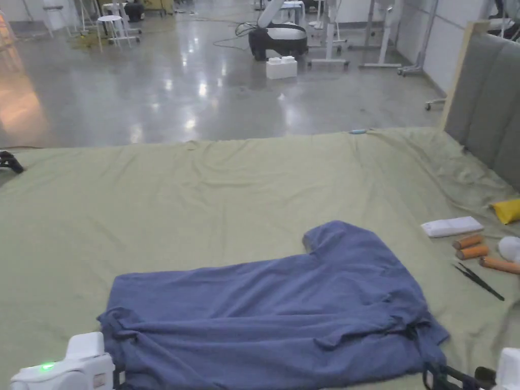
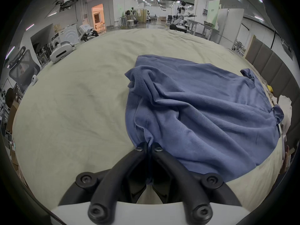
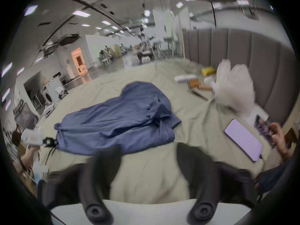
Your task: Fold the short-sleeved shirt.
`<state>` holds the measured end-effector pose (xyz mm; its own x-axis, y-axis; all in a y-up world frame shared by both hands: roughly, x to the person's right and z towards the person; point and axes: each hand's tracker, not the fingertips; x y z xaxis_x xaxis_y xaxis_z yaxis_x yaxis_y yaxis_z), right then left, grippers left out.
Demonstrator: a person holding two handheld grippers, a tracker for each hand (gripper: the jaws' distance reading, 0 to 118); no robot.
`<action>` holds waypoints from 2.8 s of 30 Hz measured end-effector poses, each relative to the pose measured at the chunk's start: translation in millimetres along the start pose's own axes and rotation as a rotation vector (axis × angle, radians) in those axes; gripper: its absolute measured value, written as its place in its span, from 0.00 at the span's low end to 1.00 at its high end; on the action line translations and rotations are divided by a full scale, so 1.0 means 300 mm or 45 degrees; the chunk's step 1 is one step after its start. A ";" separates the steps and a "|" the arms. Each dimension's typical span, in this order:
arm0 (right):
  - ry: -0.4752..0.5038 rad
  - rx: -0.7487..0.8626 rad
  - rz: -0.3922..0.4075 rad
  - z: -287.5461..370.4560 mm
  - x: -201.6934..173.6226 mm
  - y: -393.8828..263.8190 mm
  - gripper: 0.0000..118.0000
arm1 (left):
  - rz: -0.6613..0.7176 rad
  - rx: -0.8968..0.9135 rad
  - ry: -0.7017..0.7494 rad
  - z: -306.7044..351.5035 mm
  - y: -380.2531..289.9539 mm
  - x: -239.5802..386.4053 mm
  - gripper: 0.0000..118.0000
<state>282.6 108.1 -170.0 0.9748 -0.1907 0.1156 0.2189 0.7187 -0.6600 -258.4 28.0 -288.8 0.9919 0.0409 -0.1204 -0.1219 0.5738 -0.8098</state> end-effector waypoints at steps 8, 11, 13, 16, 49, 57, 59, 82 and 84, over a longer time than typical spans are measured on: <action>-0.160 -0.193 -0.104 -0.466 0.094 0.056 0.47 | -0.023 -0.016 -0.013 0.005 0.005 -0.005 0.02; -0.202 -0.160 -0.021 -0.437 0.044 0.052 0.31 | -0.040 -0.019 -0.010 0.011 0.009 0.002 0.02; -0.313 -0.149 0.078 -0.432 0.017 0.061 0.03 | -0.049 -0.017 -0.009 0.013 0.009 0.002 0.02; -0.269 -0.173 0.047 -0.399 0.008 0.090 0.03 | -0.039 0.021 -0.073 0.077 0.020 -0.035 0.00; 0.068 0.422 0.031 0.528 -0.092 -0.117 0.65 | 0.013 0.960 -0.146 1.129 -0.328 -0.143 0.76; 0.176 0.805 0.343 0.734 -0.308 -0.107 0.12 | -0.217 1.300 0.145 1.334 -0.415 0.040 0.30; 0.113 0.810 0.363 0.729 -0.330 -0.121 0.00 | -0.199 1.260 0.096 1.342 -0.428 0.046 0.00; 0.157 0.551 0.404 0.575 -0.304 -0.177 0.00 | 0.081 0.082 -0.287 0.392 0.104 -0.119 0.57; 0.147 0.502 0.366 0.557 -0.280 -0.197 0.00 | 0.037 -0.051 -0.219 0.233 0.131 -0.131 0.57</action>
<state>195.1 193.4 -16.8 0.9919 -0.0048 -0.1271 -0.0364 0.9469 -0.3194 -299.5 106.2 -275.9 0.9791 0.1979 -0.0467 -0.1483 0.5378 -0.8300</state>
